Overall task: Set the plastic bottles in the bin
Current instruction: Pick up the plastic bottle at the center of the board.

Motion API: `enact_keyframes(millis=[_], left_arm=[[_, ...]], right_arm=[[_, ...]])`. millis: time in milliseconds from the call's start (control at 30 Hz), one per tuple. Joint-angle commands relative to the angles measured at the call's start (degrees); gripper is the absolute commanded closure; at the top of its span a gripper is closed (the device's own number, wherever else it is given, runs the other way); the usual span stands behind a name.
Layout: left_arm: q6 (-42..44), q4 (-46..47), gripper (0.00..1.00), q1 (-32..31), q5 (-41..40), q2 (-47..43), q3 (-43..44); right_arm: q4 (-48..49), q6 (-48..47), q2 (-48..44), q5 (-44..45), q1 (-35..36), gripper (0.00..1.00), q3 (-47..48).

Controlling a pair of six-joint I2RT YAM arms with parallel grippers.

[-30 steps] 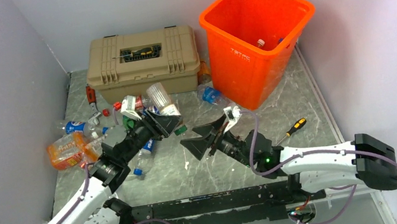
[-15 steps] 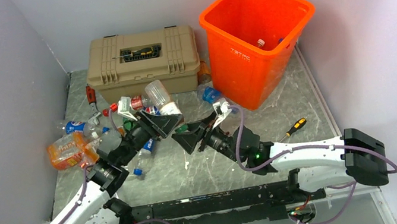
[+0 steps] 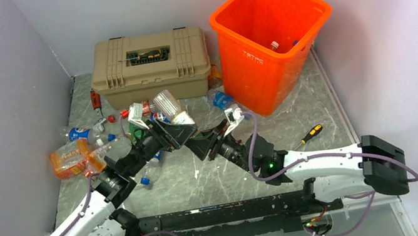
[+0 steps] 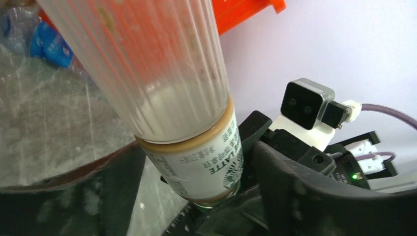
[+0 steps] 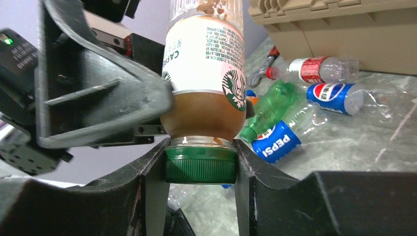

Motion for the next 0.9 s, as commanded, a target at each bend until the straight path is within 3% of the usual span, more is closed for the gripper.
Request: enact_keyframes(millis=[0,133,233,300,467,567,633,867], left_arm=[[8.9,-16.5,0.02,-1.1,-2.6,-2.2,10.0],[22.0,-33.7,0.00,-1.0,-12.7,-7.4,18.2],[35.0,-35.4,0.01,-1.1,-16.2,-10.3,21.3],[47.8,-34.6,0.01,-1.0,-12.5,-10.4,22.8],[72.1,-42.6,0.01,-1.1,13.7,-5.1,28.2],[83.6,-47.3,0.01,-1.1,24.1,-2.4,28.6],[88.3,-49.5,0.00,-1.1,26.9,-0.6,29.5],[94.7,-56.8,0.00,-1.1,30.8,7.5,35.4]], right_arm=[[-7.4,-2.2,-7.8,0.7,-0.2,0.97,-0.2],[-31.0,-5.0,-20.3,1.9,-0.2,1.00,0.6],[-49.3,-8.7,-27.1,2.0,-0.5,1.00,4.8],[-62.9,-11.2,-27.7,0.8,-0.6,1.00,10.8],[-89.8,-14.2,-20.5,-5.8,-0.6,1.00,26.7],[-96.9,-14.5,-17.8,-8.8,-0.6,1.00,31.2],[-97.9,-14.8,-17.4,-11.0,-0.6,1.00,32.7],[-99.7,-17.2,-13.4,-18.1,-0.6,1.00,38.4]])
